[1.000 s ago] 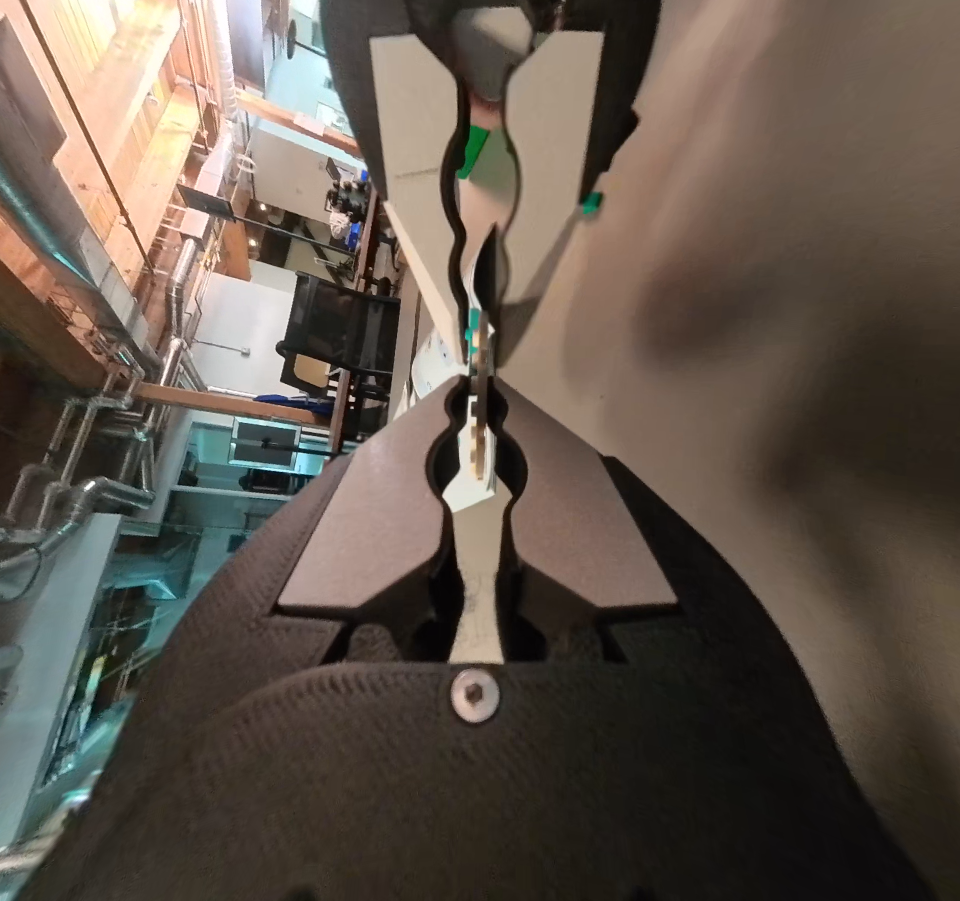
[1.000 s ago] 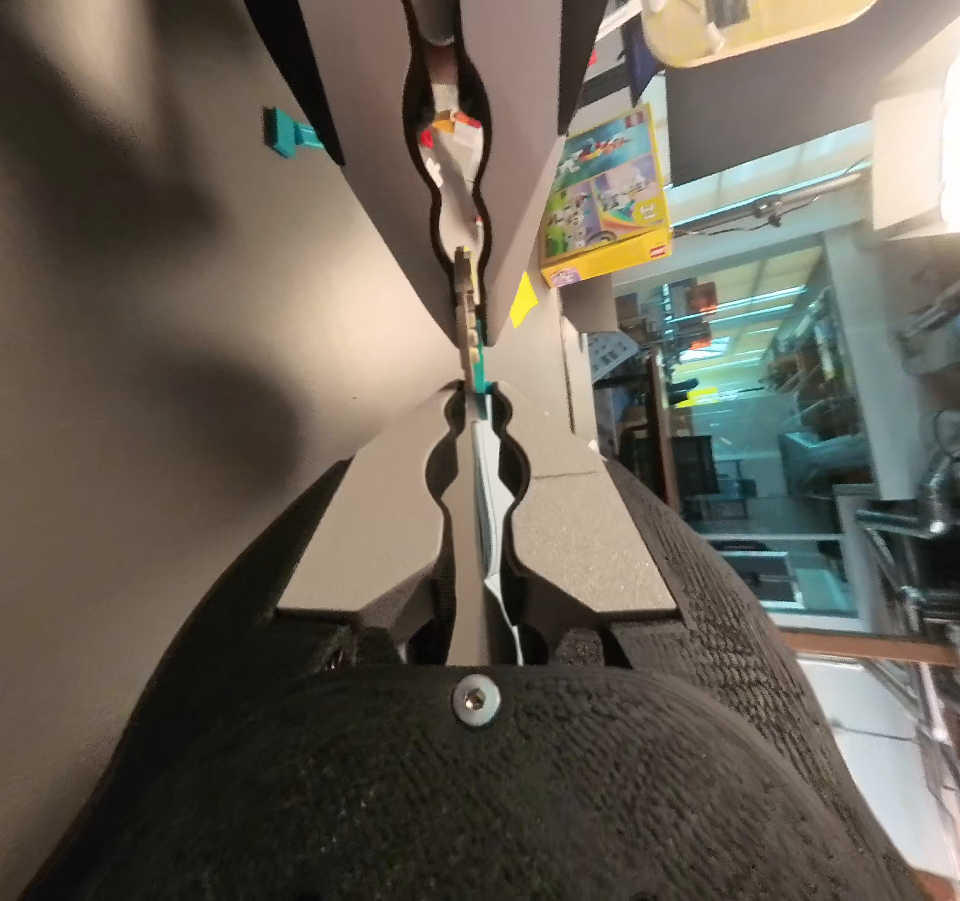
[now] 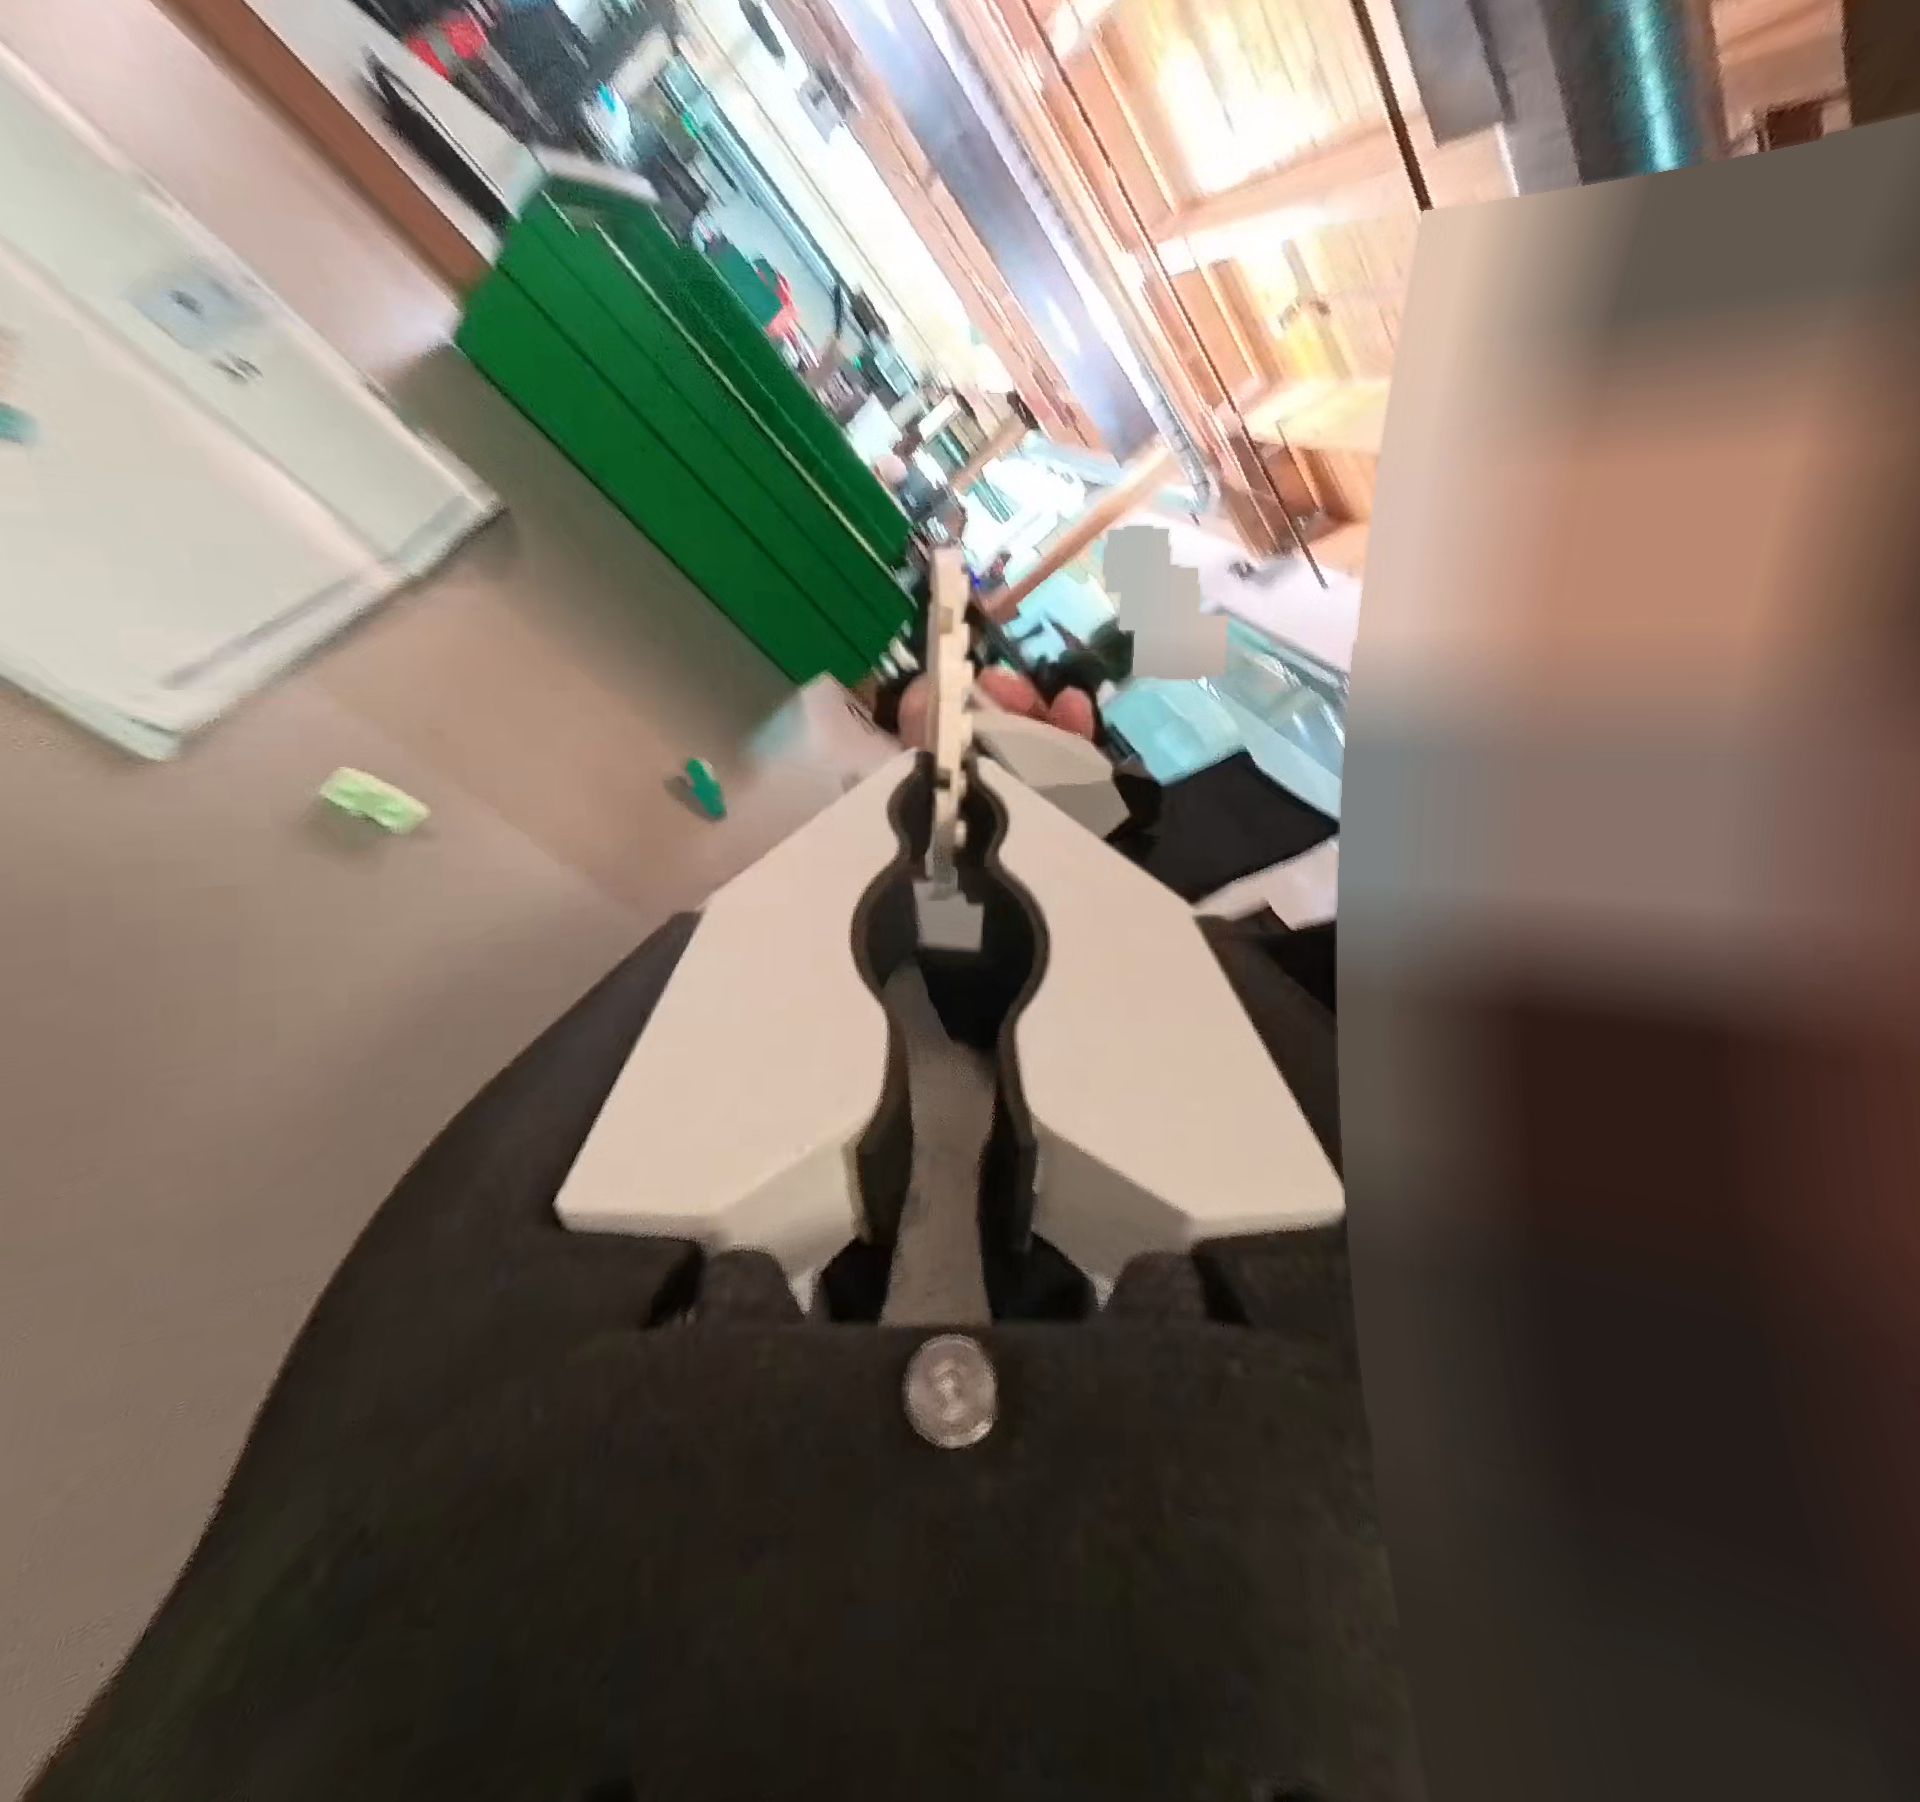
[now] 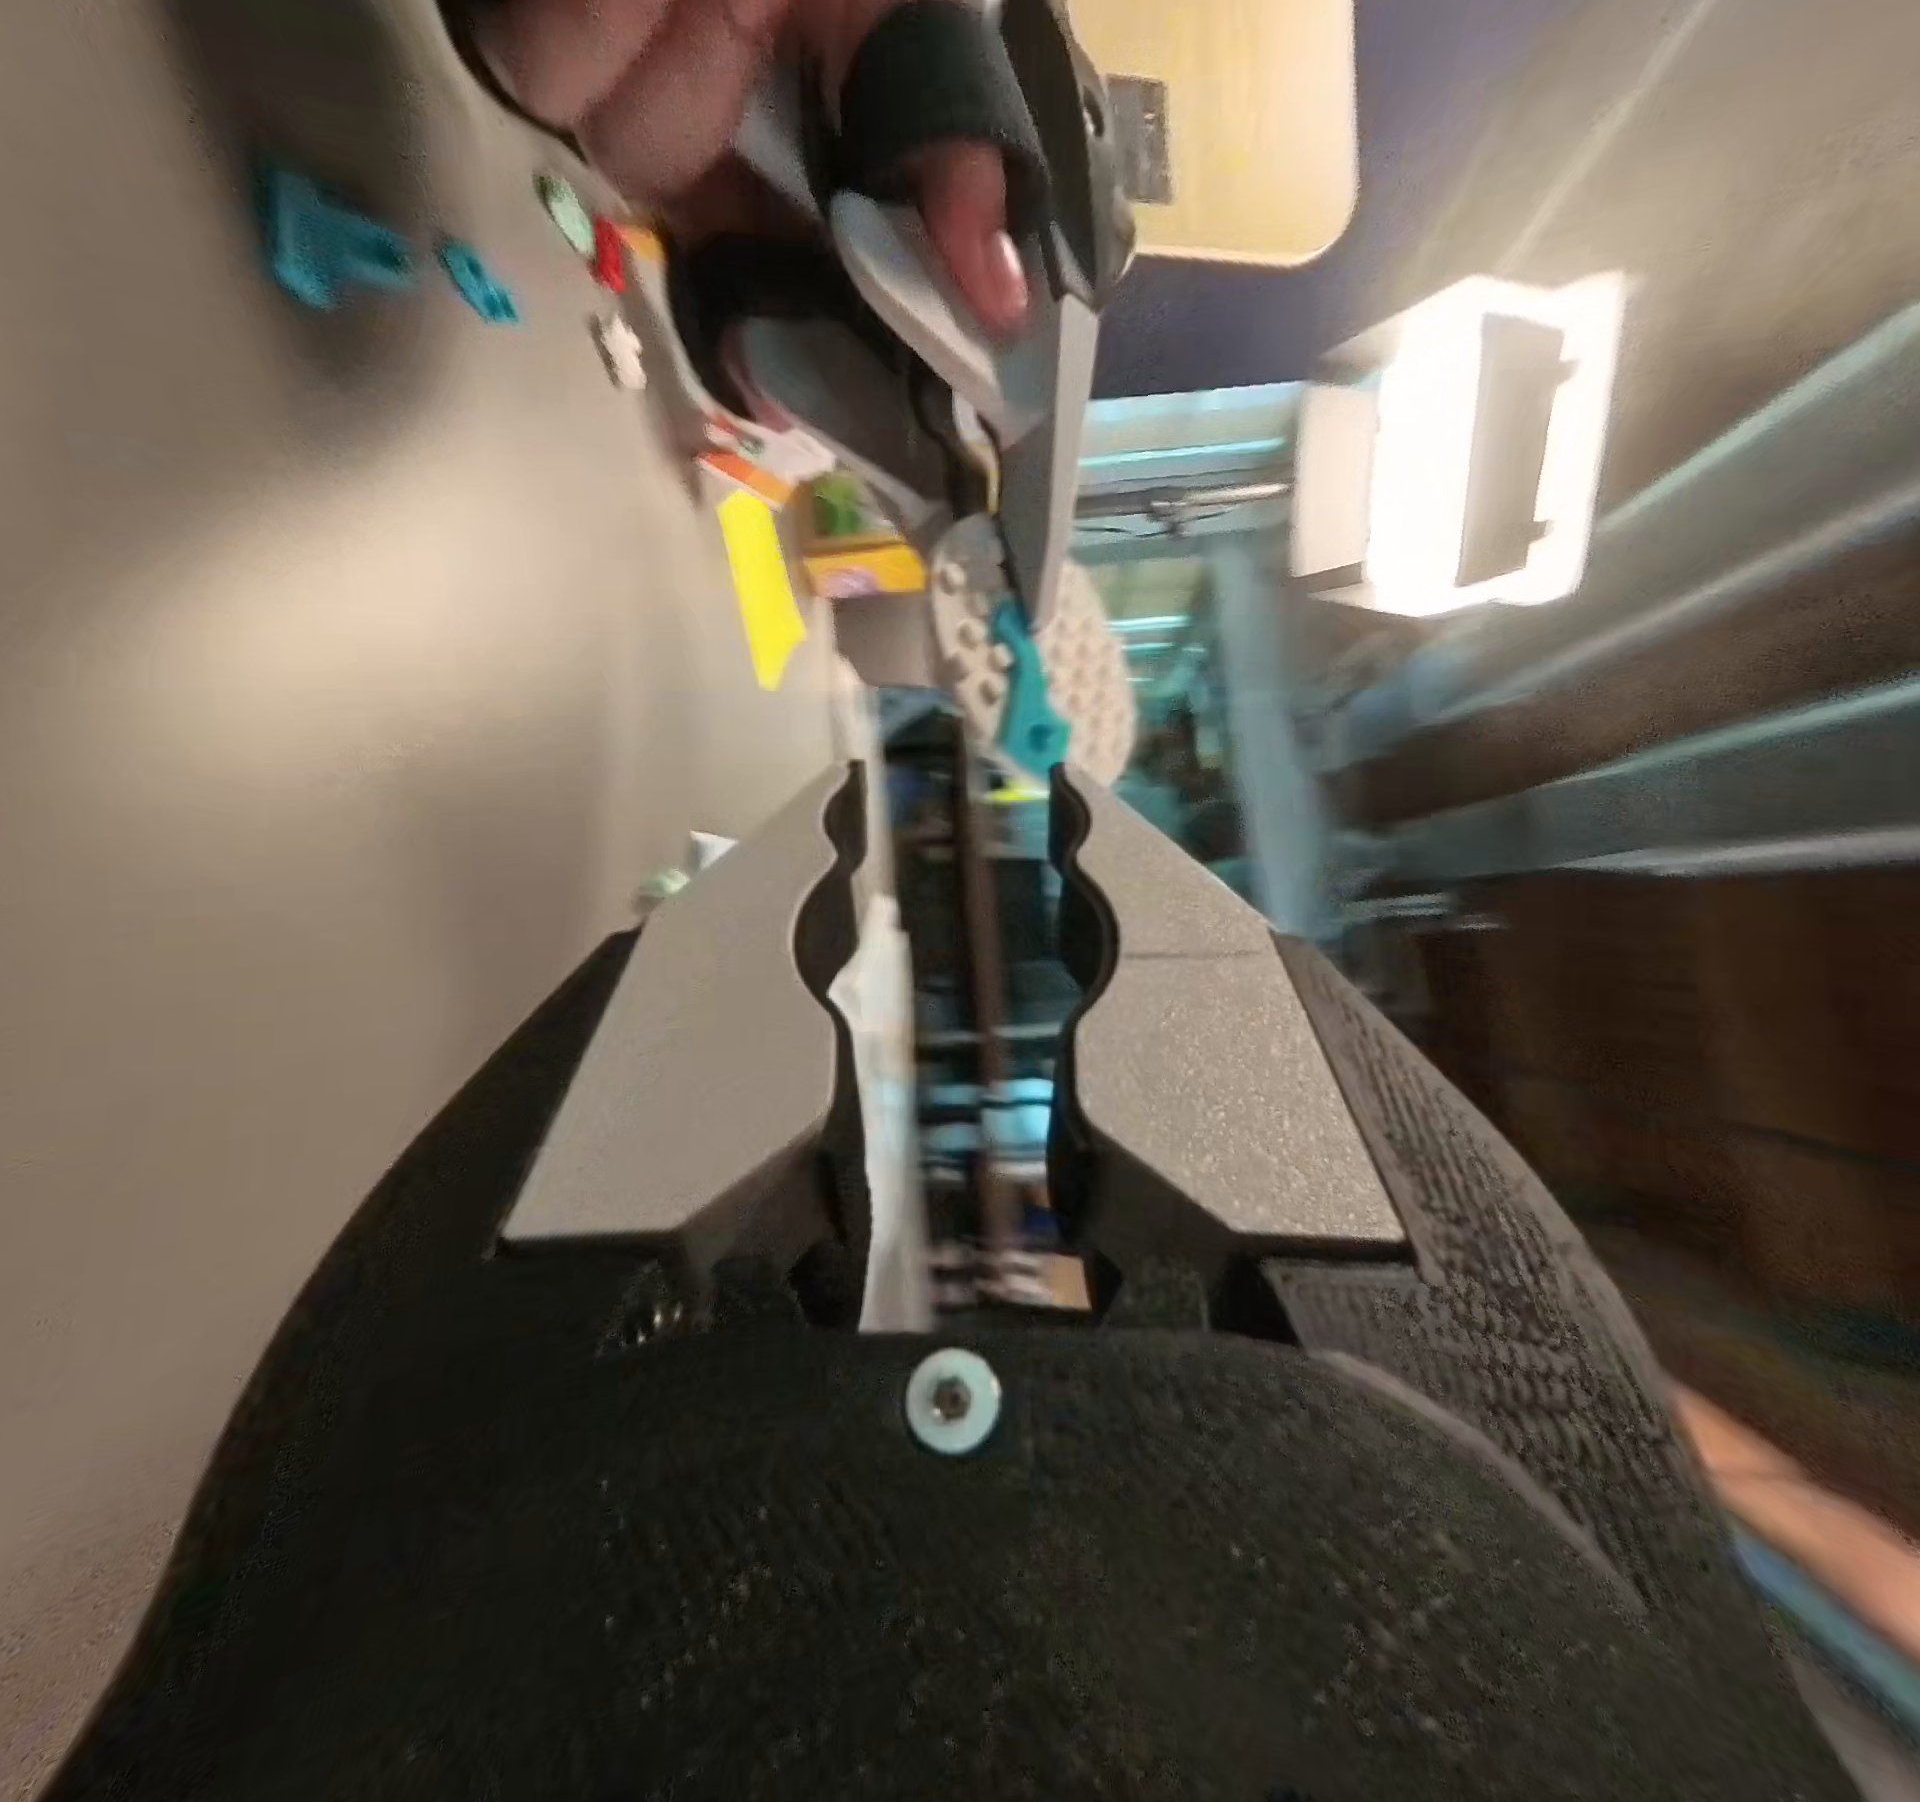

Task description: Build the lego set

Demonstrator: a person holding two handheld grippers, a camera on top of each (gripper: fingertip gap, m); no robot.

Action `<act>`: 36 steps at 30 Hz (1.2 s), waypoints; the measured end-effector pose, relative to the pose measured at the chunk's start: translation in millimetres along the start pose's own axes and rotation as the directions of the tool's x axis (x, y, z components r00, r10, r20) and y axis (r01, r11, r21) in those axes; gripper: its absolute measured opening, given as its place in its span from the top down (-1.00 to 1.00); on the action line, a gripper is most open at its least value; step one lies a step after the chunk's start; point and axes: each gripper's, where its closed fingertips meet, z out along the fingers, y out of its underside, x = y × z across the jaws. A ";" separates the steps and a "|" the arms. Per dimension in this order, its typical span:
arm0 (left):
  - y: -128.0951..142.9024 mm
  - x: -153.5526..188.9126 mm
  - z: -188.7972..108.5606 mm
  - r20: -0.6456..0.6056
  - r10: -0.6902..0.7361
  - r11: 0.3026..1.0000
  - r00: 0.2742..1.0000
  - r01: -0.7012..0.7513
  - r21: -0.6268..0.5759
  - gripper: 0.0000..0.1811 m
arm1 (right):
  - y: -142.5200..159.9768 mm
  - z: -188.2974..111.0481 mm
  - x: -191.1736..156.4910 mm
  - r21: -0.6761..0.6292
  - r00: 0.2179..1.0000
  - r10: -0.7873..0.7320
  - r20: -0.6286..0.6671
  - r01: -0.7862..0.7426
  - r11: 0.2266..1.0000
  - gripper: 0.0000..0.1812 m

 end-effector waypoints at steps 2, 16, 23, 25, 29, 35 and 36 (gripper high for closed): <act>-20.3 -0.4 -15.0 0.038 0.037 0.994 0.999 -0.041 0.098 0.96 | -0.7 -0.1 -9.7 0.041 0.967 0.219 0.127 -0.226 0.973 0.60; -70.9 -3.1 -72.8 0.203 0.152 0.905 0.967 -0.218 0.364 0.96 | -78.2 56.1 -93.0 -0.504 0.095 0.785 0.612 -0.719 0.480 0.73; -70.3 -7.4 -73.3 0.218 0.142 0.906 0.966 -0.216 0.365 0.96 | -80.9 64.7 -100.8 -0.588 0.101 0.864 0.493 -0.693 0.416 0.73; -69.3 -8.7 -72.3 0.222 0.141 0.908 0.965 -0.215 0.359 0.96 | -81.1 67.4 -101.2 -0.592 0.115 0.870 0.480 -0.689 0.417 0.74; -68.2 -12.0 -72.0 0.237 0.139 0.910 0.962 -0.219 0.352 0.96 | -83.8 68.3 -101.5 -0.582 0.135 0.862 0.488 -0.687 0.436 0.89; -69.7 -13.3 -74.9 0.250 0.142 0.906 0.958 -0.228 0.357 0.96 | -51.4 55.5 -83.8 -0.455 0.422 0.743 0.519 -0.600 0.658 0.93; -69.5 -13.5 -74.7 0.253 0.143 0.906 0.957 -0.229 0.355 0.96 | -38.3 50.3 -78.2 -0.428 0.509 0.686 0.519 -0.540 0.725 0.93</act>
